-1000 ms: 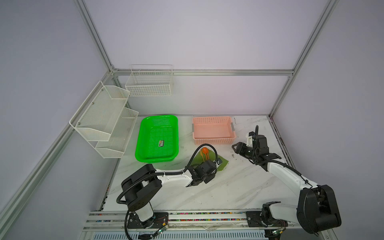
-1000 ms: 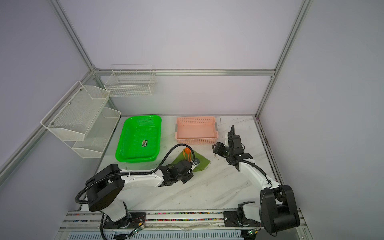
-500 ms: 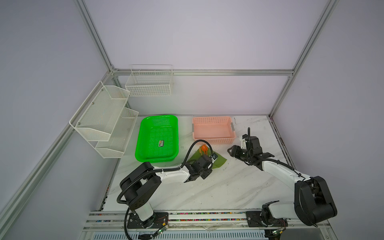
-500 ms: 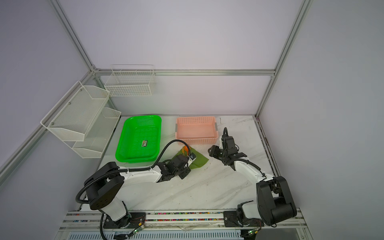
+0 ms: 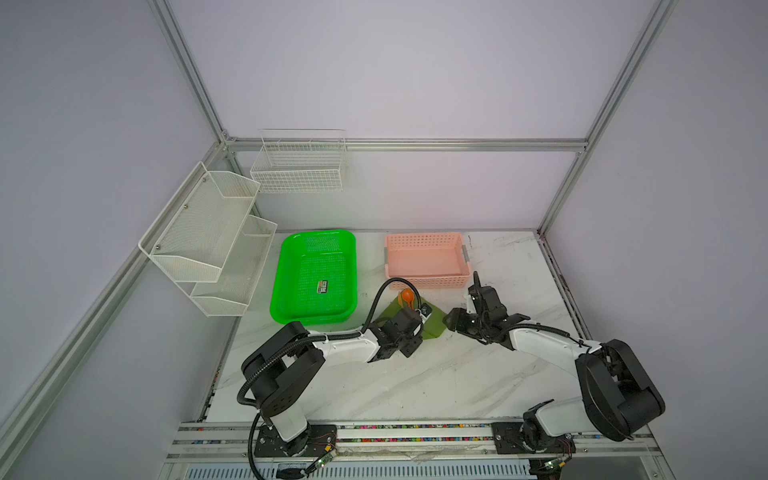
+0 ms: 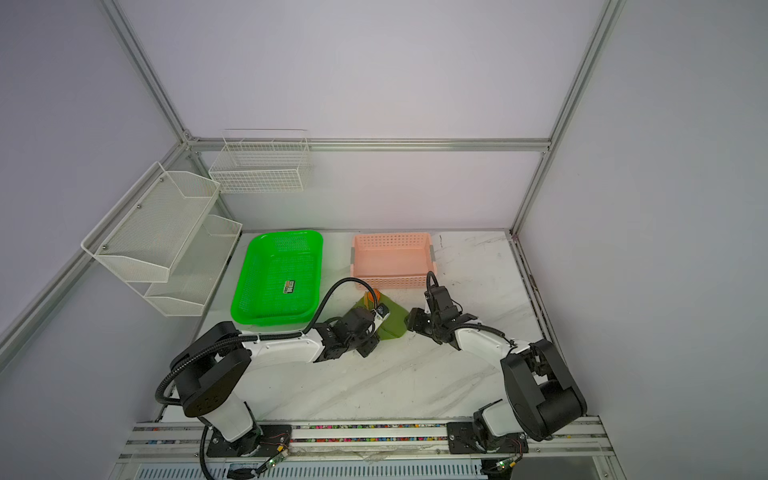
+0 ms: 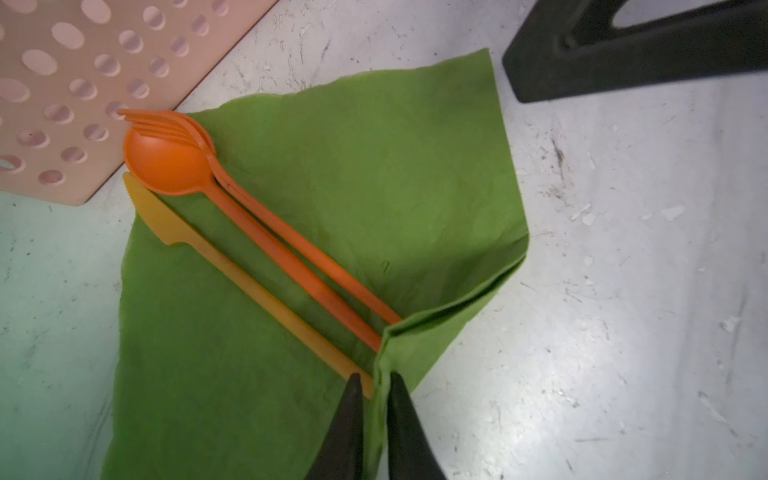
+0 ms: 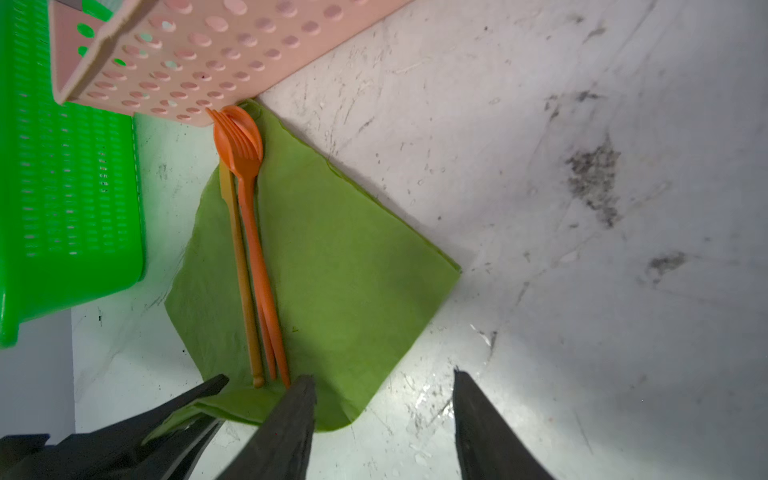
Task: Place the utensils on the paper napkin and roll it up
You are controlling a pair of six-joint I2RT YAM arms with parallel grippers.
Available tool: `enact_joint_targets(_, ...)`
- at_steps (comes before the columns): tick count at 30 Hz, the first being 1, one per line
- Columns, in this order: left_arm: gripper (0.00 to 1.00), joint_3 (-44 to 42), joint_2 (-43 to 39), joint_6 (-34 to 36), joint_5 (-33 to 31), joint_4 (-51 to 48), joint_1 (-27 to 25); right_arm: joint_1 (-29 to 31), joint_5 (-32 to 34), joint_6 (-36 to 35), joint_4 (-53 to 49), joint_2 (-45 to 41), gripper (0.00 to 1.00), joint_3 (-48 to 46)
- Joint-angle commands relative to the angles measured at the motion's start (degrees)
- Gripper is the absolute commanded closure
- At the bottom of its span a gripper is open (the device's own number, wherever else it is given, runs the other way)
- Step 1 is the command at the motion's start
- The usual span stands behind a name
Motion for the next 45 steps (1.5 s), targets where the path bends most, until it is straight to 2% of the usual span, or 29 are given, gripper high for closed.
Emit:
enact_joint_targets(1, 0.83, 5.5, 0.5, -1.6, -1.1, 2.3, 0.6, 1.1, 1.6, 1.5, 1.8, -2.2, 0.45, -0.2)
enact_joint_targets(8, 0.77, 6.0, 1.0, -2.4, -2.8, 2.0, 1.3, 3.8, 2.3, 0.3, 1.4, -5.1, 0.49, 0.7)
enact_joint_targets(14, 0.75, 6.0, 0.9, -2.6, -3.1, 2.0, 1.9, 7.3, -2.5, -0.6, 4.6, -3.2, 0.71, 2.1)
enact_joint_targets(19, 0.75, 5.9, 1.2, -2.9, -3.0, 2.7, 2.5, 9.6, -6.7, -0.3, 9.6, 2.0, 0.78, 2.8)
enact_joint_targets(31, 0.74, 5.8, 2.6, -4.1, -2.0, 4.2, 3.2, 10.2, -6.9, 0.4, 15.2, 11.3, 0.81, 3.1)
enact_joint_targets(45, 0.74, 5.9, 2.2, -5.1, -1.3, 3.0, 4.8, 10.2, -2.4, 0.5, 14.2, 15.1, 0.84, 2.1)
